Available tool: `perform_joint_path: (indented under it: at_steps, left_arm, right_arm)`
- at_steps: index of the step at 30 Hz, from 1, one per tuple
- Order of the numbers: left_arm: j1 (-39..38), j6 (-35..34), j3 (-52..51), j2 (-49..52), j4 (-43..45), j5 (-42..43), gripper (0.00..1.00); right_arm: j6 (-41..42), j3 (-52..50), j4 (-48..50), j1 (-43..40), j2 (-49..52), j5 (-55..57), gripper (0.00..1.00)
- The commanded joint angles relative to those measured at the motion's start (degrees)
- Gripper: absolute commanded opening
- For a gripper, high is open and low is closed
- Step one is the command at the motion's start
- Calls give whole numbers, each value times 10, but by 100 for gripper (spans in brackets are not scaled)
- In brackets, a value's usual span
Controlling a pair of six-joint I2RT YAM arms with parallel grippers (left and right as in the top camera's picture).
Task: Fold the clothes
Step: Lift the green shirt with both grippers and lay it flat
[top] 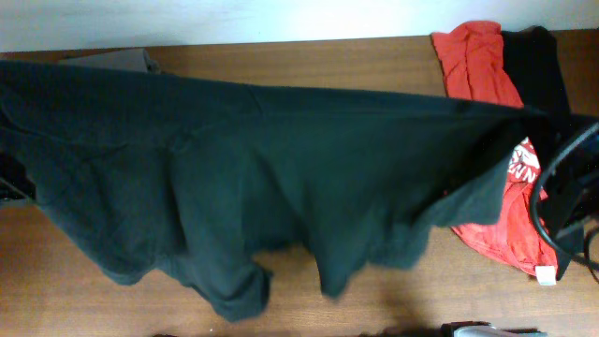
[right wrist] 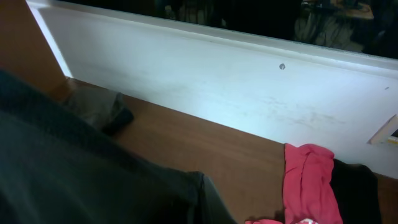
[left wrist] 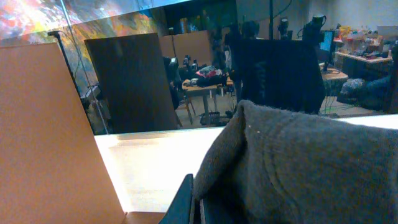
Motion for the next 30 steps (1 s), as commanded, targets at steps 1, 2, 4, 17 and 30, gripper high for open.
perform_joint_path:
  at_steps: [1, 2, 4, 17, 30]
  left_arm:
    - [13, 14, -16, 3, 4, -74, 1]
    - [13, 14, -24, 8, 4, -79, 1]
    - [13, 13, -49, 23, 3, -98, 1]
    - [13, -8, -181, 203, -26, -102, 1]
    - [25, -8, -208, 482, 96, -101, 1]
  right_arm:
    - [24, -7, -3, -14, 14, 66, 4]
    - [24, -12, -3, -14, 20, 66, 4]
    - [24, -30, -3, -14, 42, 66, 4]
    - [14, -110, 1, -14, 290, 65, 4]
    - [13, -110, 190, 10, 597, 64, 4]
